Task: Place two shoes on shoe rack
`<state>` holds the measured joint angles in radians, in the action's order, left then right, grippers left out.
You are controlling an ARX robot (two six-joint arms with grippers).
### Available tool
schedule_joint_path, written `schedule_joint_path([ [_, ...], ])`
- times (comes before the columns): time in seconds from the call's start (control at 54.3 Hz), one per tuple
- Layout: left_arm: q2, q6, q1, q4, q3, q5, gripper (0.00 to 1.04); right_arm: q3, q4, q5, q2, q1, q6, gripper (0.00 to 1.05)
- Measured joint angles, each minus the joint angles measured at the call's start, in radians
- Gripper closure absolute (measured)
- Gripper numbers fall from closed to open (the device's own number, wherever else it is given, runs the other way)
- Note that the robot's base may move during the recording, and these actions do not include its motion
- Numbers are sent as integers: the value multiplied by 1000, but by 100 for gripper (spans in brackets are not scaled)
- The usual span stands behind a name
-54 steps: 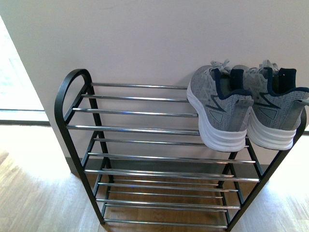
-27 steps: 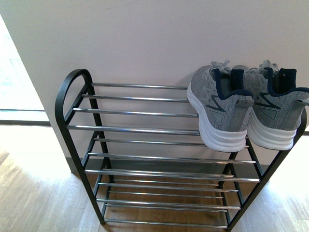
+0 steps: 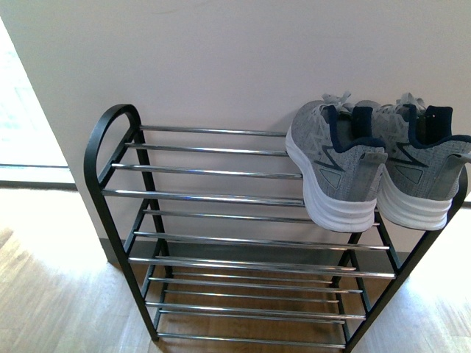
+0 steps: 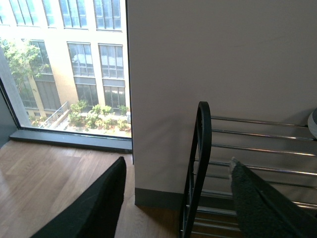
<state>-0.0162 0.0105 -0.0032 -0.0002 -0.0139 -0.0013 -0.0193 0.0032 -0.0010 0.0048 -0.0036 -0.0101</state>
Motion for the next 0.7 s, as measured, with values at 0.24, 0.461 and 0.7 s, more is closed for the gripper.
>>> schedule_joint_path([
  [0.24, 0, -2, 0, 0, 0, -2, 10, 0, -2, -3, 0, 1, 0, 9],
  [0.461, 0, -2, 0, 0, 0, 1, 9, 0, -3, 1, 0, 2, 0, 9],
  [0.7, 0, -3, 1, 0, 0, 2, 9, 0, -4, 5, 0, 2, 0, 9],
])
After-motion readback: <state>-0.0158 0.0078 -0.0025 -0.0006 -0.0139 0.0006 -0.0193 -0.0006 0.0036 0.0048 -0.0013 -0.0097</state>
